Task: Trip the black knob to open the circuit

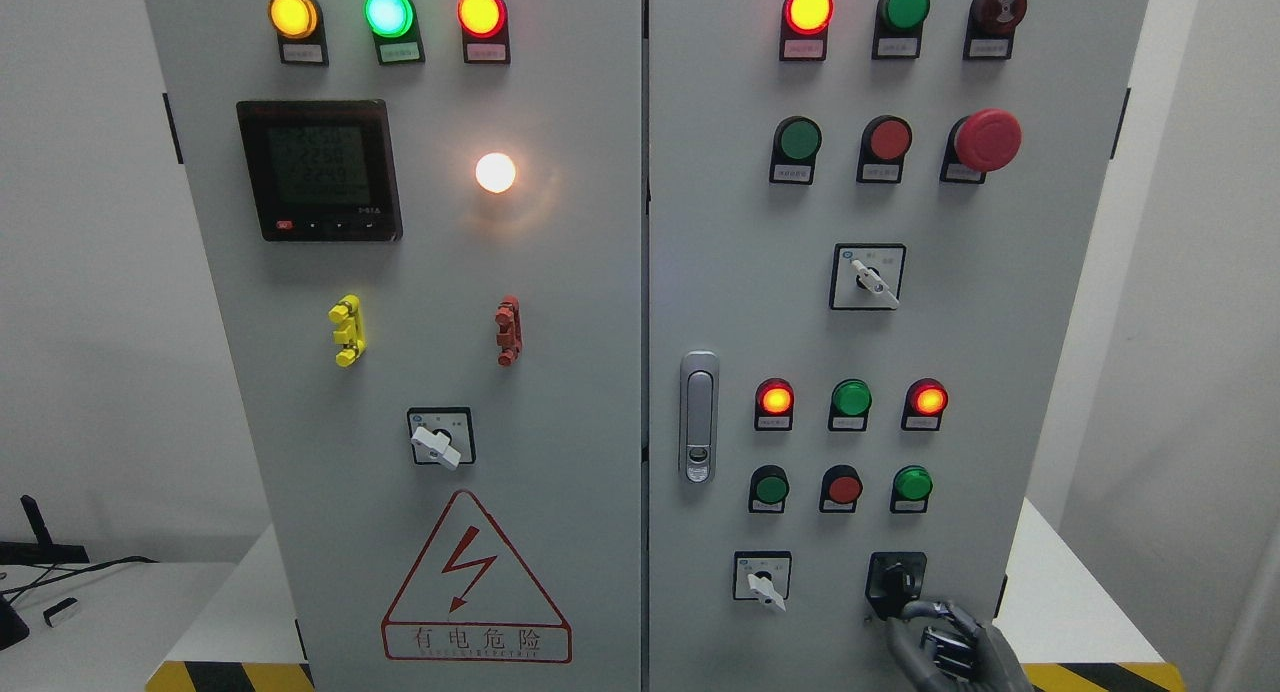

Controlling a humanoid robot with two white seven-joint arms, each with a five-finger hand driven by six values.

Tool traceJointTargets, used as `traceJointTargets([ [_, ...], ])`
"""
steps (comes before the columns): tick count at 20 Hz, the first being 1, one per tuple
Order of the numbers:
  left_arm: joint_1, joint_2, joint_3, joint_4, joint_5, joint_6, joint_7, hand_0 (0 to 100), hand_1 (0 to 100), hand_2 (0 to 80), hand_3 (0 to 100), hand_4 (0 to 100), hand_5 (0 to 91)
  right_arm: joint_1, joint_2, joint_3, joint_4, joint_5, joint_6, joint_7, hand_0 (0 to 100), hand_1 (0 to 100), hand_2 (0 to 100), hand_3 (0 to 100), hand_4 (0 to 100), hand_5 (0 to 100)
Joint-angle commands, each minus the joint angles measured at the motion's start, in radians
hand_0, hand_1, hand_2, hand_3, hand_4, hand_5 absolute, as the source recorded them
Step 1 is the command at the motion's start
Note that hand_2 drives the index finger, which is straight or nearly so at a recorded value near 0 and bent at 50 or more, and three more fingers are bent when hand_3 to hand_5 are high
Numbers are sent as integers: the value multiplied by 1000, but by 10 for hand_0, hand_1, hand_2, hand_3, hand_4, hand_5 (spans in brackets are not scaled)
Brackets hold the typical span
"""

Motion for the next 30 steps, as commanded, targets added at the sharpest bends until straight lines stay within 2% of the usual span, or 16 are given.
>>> traceJointTargets([
  [1,0,-1,0,0,-31,-1,-1,120,389,0,0,0,0,-5,5,8,-4,1,-1,-1,447,794,479,1000,985,893],
  [30,0,0,0,0,-31,-1,-1,120,389,0,0,0,0,1,10,8,-33,1,2,2,445,784,473,1000,988,895],
])
